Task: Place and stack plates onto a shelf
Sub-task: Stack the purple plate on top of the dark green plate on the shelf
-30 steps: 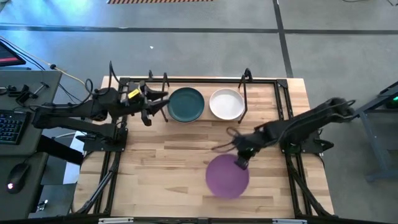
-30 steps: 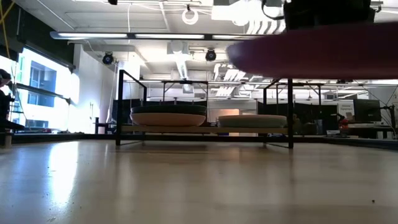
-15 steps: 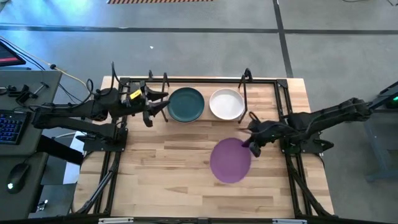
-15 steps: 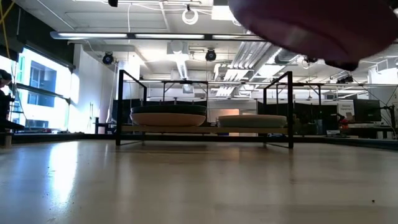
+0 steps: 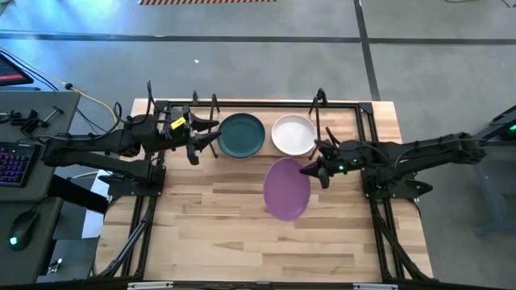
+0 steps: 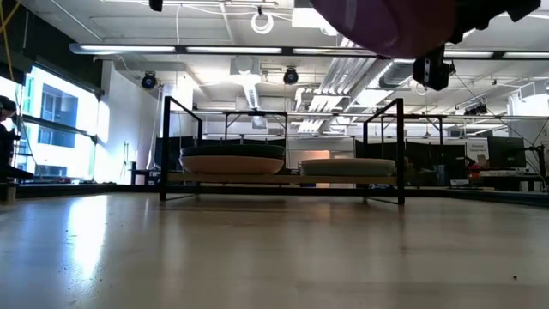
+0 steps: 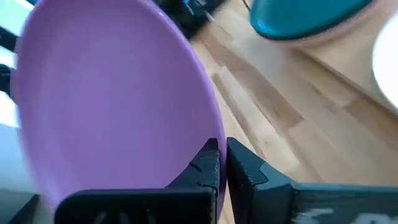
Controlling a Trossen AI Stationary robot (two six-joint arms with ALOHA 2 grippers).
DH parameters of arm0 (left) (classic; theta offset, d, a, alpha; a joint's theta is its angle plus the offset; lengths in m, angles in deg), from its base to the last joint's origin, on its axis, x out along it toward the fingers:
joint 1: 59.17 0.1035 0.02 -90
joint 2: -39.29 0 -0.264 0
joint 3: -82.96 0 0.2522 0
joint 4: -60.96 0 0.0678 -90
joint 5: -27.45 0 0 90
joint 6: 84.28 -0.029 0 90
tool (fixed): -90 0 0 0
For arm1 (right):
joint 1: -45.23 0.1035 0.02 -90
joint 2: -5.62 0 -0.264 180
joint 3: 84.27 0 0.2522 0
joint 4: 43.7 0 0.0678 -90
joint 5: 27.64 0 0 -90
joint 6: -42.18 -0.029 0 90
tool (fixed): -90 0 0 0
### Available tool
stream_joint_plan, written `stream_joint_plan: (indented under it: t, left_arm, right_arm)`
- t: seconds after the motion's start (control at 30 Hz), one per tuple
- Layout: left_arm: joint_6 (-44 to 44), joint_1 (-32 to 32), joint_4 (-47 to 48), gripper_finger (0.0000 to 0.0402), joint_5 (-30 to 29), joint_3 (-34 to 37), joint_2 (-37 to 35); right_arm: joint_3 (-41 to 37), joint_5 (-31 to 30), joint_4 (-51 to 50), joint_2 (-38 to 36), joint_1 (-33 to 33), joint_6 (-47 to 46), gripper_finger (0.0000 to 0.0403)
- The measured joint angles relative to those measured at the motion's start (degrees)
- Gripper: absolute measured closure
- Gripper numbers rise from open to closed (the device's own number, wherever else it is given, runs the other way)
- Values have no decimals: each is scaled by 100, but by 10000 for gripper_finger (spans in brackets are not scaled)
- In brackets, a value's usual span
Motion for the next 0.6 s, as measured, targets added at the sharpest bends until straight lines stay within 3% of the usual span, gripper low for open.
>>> stream_joint_plan:
  t: [0.23, 0.43, 0.6]
  left_arm:
    - [-4, 0, -404, 232, 0, 0, 0]
    - [-153, 0, -792, 232, 0, 0, 0]
    - [-238, 0, -929, 232, -1, 0, 0]
  right_arm:
    - [1484, 75, -949, 1093, -714, 479, 402]
    - [2966, 466, -1627, 2651, -1709, 1394, 403]
    - [4158, 486, -2079, 4055, -2434, 1440, 403]
